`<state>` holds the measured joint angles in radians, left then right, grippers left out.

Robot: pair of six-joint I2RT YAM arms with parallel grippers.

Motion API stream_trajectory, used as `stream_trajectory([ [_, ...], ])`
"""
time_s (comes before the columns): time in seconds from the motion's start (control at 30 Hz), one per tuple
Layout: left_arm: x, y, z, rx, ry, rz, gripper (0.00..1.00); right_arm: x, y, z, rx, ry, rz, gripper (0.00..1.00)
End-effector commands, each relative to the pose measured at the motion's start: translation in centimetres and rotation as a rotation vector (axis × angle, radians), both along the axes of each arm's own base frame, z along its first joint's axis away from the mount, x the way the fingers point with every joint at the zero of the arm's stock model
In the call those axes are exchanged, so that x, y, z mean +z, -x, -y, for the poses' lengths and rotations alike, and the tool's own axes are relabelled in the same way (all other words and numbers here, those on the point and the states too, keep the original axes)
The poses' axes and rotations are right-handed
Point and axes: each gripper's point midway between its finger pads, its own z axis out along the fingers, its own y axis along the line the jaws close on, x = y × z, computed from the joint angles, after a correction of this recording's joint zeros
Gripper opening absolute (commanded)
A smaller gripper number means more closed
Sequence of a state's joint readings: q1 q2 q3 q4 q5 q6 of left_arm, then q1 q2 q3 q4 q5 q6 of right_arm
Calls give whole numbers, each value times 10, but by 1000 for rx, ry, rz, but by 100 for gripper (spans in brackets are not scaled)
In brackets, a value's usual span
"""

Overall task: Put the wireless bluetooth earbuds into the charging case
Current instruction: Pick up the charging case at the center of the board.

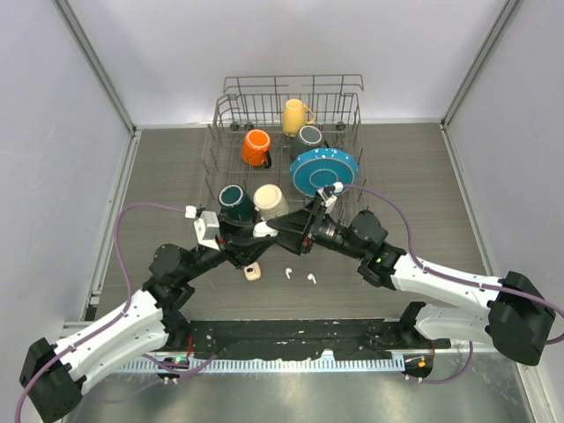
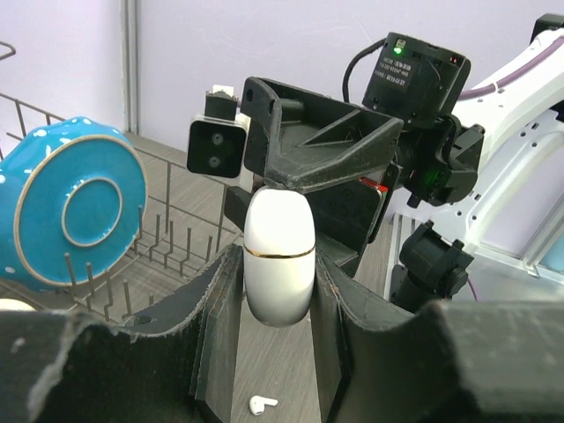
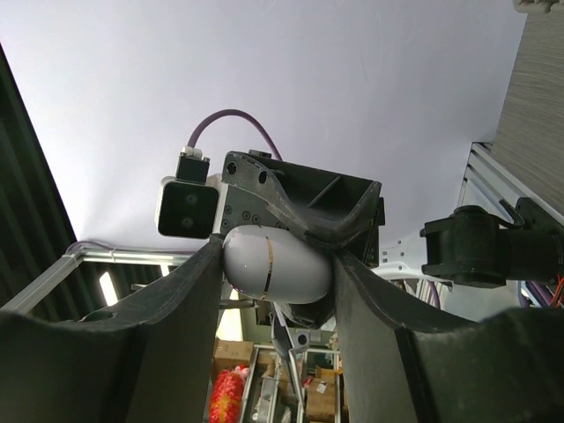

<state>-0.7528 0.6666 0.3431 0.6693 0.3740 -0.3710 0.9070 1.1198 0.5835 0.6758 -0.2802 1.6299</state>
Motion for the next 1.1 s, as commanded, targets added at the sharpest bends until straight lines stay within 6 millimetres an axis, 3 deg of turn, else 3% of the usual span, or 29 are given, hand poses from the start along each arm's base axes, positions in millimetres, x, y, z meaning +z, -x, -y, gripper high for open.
stream_trajectory([
  [0.0,24,1,-7,21,86,56,38,23,5,3,6,-71,46,15],
  [0.27,25,2,-4,3,100,49,36,23,4,2,7,-77,42,14],
  [0.43,24,2,-2,-4,96,45,19,23,5,3,8,-84,40,14],
  [0.53,23,2,-1,-10,90,42,1,24,5,3,12,-86,43,15],
  [0.6,21,1,-1,-4,88,36,0,24,6,3,10,-85,51,22],
  [0.63,20,-1,-2,4,90,31,0,23,6,3,8,-77,61,37],
  [0.73,19,0,-2,6,91,30,0,23,6,7,-16,-43,100,62],
  [0.77,18,0,-2,6,89,25,0,13,3,10,-47,29,125,73],
  [0.83,15,1,-3,5,88,21,0,18,-2,17,-106,107,180,83],
  [0.87,16,1,-4,4,95,22,0,1,-2,25,-127,232,211,84],
  [0.9,10,1,-5,8,92,16,0,-1,-11,32,-185,296,233,84],
  [0.93,9,1,-6,15,102,13,0,11,-14,38,-216,324,263,84],
  [0.97,16,2,-9,19,136,32,0,-1,-16,46,-238,418,299,84],
  [1.03,7,2,-13,35,159,33,0,10,-15,60,-277,452,345,84],
  [1.07,18,4,-19,43,212,70,0,8,-13,63,-271,480,364,84],
])
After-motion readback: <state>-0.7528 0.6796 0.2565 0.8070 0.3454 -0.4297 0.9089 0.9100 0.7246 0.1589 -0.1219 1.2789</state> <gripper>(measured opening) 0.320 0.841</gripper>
